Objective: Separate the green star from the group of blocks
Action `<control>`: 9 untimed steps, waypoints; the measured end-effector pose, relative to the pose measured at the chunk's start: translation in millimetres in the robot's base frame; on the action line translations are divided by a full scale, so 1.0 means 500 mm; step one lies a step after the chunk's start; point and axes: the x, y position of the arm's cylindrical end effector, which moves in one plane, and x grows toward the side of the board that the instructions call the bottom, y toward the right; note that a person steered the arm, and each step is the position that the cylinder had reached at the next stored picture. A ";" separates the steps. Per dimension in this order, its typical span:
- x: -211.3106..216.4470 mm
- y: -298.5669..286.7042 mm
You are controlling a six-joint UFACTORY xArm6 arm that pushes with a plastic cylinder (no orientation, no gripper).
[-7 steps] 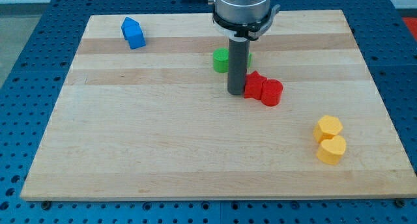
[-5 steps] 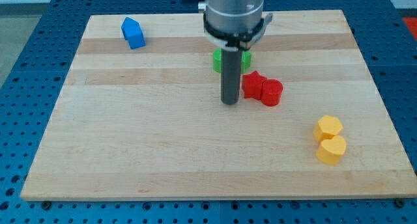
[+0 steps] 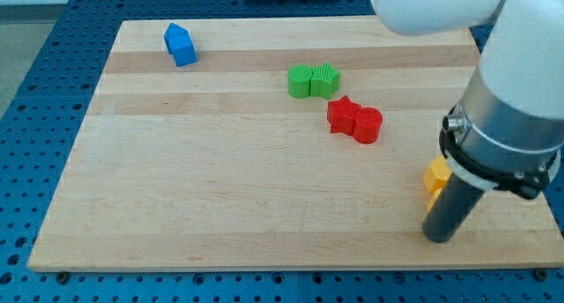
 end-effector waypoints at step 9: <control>-0.116 0.068</control>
